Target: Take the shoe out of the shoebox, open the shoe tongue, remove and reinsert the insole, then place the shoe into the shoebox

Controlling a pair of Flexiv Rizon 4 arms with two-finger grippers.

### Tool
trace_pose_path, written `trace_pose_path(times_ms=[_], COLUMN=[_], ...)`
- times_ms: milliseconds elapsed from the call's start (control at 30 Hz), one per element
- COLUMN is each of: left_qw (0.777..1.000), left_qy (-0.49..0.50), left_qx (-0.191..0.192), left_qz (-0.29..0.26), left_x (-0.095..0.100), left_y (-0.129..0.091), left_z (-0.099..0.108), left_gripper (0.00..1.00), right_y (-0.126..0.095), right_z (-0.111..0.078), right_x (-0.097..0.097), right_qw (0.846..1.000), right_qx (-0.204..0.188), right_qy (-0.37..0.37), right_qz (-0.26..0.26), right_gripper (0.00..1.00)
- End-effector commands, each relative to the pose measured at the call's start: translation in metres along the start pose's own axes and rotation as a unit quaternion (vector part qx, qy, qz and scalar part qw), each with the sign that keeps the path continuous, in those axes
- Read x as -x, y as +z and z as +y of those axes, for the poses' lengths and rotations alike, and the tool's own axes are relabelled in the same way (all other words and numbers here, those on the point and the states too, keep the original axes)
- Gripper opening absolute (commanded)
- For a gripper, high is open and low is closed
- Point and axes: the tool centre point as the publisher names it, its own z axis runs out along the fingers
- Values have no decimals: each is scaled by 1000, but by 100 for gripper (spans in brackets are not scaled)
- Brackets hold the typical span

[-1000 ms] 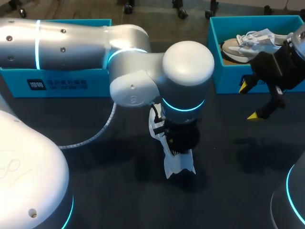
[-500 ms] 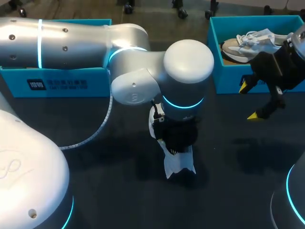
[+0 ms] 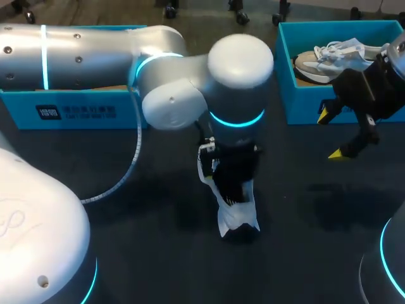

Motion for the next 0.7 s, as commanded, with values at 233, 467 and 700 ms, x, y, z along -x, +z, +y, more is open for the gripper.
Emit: trace_pose_path(times_ms=[233, 467, 700], left_qw=[1000, 1000, 999], left_qy=[13, 26, 31], left_qx=[3, 10, 19], left_qz=[-9, -13, -14], left_x=[1, 3, 4], left_y=[-17, -25, -32], left_z=[30, 43, 51], left_gripper=[100, 100, 44], right_y=[1, 1, 1], right_z=[0, 0, 0], right_x=[1, 1, 1], right_qw=[1000, 1000, 1000], right_qx=[-1, -1, -1], right_qy=[0, 0, 0], right_qz=[0, 0, 0], right_gripper=[100, 100, 100])
